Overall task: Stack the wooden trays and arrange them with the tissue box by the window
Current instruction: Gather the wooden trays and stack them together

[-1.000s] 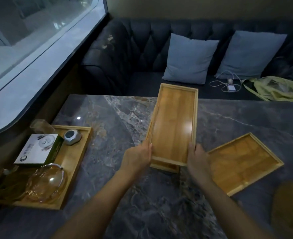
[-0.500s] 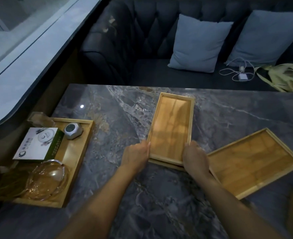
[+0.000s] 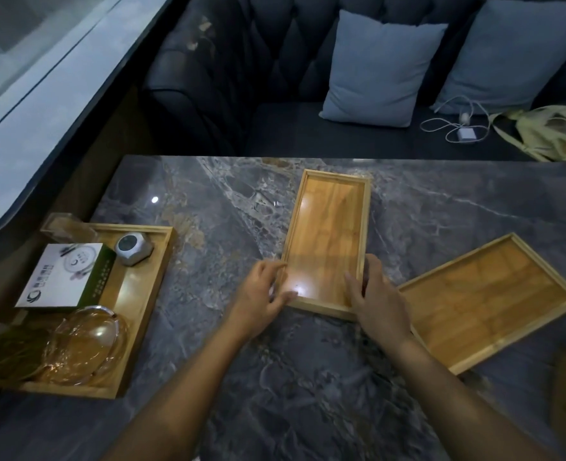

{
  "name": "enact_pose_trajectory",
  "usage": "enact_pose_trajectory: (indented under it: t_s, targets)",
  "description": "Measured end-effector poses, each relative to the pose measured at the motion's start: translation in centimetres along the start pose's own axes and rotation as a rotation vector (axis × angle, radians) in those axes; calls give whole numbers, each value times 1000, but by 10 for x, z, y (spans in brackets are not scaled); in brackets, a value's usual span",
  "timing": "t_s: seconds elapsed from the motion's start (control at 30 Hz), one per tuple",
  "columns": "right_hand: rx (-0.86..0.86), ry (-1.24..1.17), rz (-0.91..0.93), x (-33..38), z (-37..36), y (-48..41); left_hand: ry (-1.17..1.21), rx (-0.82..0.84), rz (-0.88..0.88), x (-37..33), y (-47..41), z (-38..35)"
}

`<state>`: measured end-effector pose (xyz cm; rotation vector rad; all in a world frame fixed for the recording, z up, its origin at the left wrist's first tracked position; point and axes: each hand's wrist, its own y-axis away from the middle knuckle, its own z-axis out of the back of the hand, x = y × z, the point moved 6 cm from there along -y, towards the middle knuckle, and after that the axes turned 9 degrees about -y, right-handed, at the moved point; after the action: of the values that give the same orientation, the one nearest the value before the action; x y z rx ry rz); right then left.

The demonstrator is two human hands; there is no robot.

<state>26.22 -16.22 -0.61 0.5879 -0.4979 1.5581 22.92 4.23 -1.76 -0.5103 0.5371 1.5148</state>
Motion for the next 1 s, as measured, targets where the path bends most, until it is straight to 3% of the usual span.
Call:
enact_pose_trajectory:
  t_s: [0.1, 0.23, 0.67, 1.0]
  targets:
    - [115, 1, 127, 0, 3, 15, -54, 134, -106, 3, 9, -5]
    - [199, 159, 302, -3, 0, 35, -110, 90, -86, 4, 9, 0]
    - [116, 345, 524, 2, -4, 43, -278, 12, -106, -11, 11, 0]
    - [68, 406, 574, 8, -5, 47, -347, 48, -107, -9, 11, -1]
